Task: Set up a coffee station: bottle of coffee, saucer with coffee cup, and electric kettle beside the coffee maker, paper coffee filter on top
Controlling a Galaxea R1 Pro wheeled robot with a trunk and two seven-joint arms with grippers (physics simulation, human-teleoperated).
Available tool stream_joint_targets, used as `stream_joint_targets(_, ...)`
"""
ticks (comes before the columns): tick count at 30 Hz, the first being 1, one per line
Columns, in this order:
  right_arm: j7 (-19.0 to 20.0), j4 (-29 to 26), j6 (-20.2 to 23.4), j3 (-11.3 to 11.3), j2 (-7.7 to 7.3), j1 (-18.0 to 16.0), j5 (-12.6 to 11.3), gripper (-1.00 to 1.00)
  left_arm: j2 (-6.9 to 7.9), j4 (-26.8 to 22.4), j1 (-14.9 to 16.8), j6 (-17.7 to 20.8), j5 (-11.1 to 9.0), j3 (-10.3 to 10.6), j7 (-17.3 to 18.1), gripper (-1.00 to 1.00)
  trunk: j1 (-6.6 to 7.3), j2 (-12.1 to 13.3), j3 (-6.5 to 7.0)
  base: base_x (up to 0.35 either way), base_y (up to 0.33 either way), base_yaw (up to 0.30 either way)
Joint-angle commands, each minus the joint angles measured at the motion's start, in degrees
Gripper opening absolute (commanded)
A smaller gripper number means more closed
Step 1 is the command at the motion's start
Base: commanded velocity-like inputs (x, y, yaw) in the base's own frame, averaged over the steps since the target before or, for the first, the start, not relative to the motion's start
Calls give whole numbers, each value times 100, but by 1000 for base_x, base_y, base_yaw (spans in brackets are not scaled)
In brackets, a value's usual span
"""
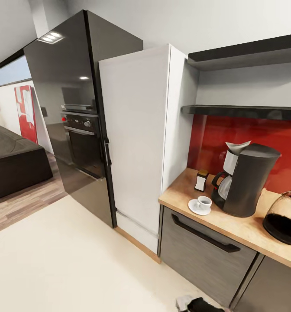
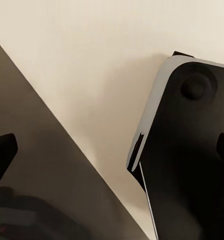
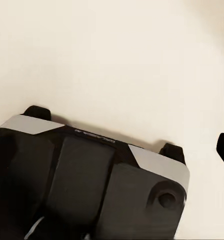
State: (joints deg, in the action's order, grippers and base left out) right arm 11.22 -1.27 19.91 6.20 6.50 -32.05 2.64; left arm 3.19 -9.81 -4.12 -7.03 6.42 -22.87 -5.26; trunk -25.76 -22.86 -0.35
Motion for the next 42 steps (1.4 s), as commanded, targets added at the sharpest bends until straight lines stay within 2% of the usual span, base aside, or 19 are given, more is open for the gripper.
stream_joint_targets(1,-114,-13,-106,30,-46,166,30,100,-3,-3,-1,-17,61,-34,-11,100,-3,-5,-2,0,0,0)
stream_joint_targets(4,-717,-13,-369,30,-107,644,36,100,1,-3,-1,-25,64,-32,-10,100,-3,-5,-2,0,0,0)
stream_joint_targets(8,-1291,-13,-533,15,-125,963,-25,100,13,-3,-1,-26,62,-33,-10,100,-3,-5,-2,0,0,0)
stream_joint_targets(11,-1396,-16,-578,8,-131,1081,-161,100,14,-3,-1,-27,66,-33,-10,100,-3,-5,-2,0,0,0)
stream_joint_targets(14,-1433,-15,-740,5,-175,1151,-705,100,15,-3,-1,-27,69,-33,-10,100,-3,-5,4,0,0,-111)
stream_joint_targets(17,-1426,-9,-789,4,-187,1161,-904,100,13,-3,-1,-27,70,-33,-10,100,-3,-5,14,0,0,-226)
stream_joint_targets(24,-1405,-6,-819,4,-213,1452,-999,100,17,4,-1,-27,70,-24,-6,100,-3,-5,21,0,0,-284)
stream_joint_targets(31,-1374,-11,-813,4,-338,1638,-1018,100,22,38,-4,-8,93,-8,16,100,-3,-5,22,0,0,-299)
stream_joint_targets(34,-1379,-13,-804,4,-365,1645,-1036,100,26,63,-8,29,255,-7,22,100,-3,-5,22,0,0,-300)
stream_joint_targets(35,-1381,-13,-801,4,-366,1647,-1042,100,25,72,-9,46,380,-9,23,100,-3,-5,22,0,0,-300)
stream_joint_targets(36,-1388,-13,-795,1,-368,1648,-1050,100,23,87,-9,74,592,-12,23,100,-3,-5,22,0,0,-300)
stream_joint_targets(39,-1393,-20,-788,-9,-345,1649,-1094,100,6,99,-10,104,950,-15,-2,100,-3,-5,22,0,0,-300)
stream_joint_targets(42,-1395,-26,-782,-18,-330,1650,-1135,100,17,108,-10,170,1046,-15,-8,100,-3,-5,22,0,0,-300)
